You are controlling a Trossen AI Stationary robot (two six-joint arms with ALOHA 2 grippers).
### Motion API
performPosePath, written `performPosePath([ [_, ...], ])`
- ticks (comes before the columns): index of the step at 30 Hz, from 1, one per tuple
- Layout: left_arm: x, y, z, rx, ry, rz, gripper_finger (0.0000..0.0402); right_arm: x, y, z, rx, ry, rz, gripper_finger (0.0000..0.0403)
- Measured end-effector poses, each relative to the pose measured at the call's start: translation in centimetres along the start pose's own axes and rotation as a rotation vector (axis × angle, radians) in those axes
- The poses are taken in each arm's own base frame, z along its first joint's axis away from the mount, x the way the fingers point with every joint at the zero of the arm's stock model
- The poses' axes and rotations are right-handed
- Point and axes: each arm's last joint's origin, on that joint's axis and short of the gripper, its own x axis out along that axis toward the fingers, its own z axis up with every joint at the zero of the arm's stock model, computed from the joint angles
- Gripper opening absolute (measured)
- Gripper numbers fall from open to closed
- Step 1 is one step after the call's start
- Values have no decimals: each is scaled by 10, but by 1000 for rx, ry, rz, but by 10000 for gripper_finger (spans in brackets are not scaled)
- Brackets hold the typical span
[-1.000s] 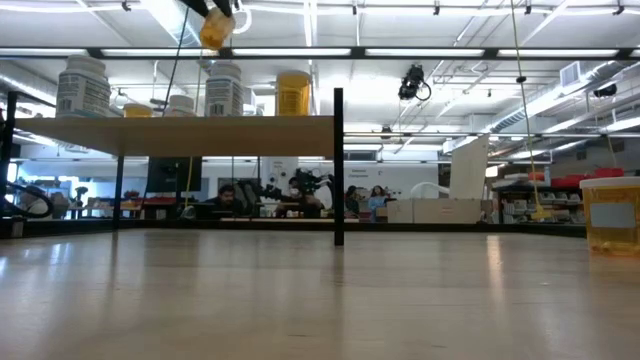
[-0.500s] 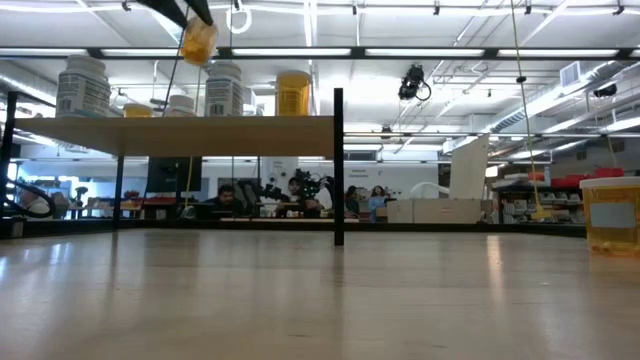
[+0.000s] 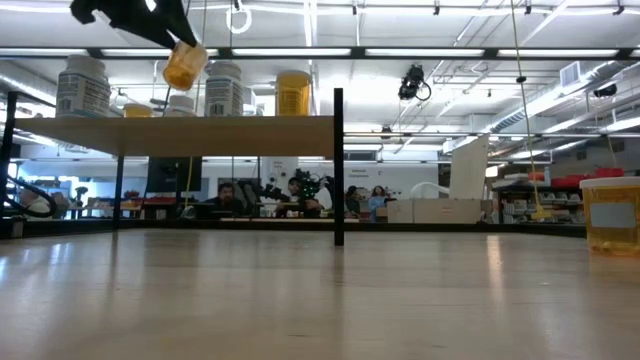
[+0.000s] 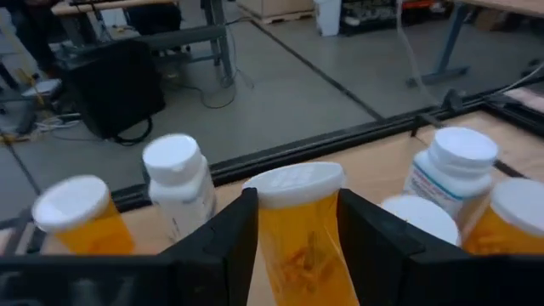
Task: Pick and place medicine bottles onto shelf by color
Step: Put the orange pill bottle on the shelf
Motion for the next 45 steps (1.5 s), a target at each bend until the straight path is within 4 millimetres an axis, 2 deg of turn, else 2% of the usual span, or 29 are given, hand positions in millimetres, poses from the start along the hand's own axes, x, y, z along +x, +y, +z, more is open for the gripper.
performPosePath([
  [13, -1, 15, -46, 44, 2, -23, 121, 0, 0, 0, 6, 4, 4, 253],
  [20, 7, 17, -72, 79, 9, -39, 134, 0, 0, 0, 9, 0, 2, 253],
  [25, 9, 18, -76, 82, 11, -37, 151, 0, 0, 0, 32, 2, 3, 253],
  [34, 9, 18, -75, 46, 10, -40, 154, 0, 0, 0, 30, 8, 8, 253],
  [37, 3, 13, -68, 44, 15, -66, 152, 0, 0, 0, 28, 8, 8, 253],
  [41, -9, -1, -42, 188, 17, -110, 157, 0, 0, -1, -1, 9, 9, 253],
  [45, -17, -16, -2, 408, 73, -145, 164, 0, 0, -1, -16, 9, 9, 253],
])
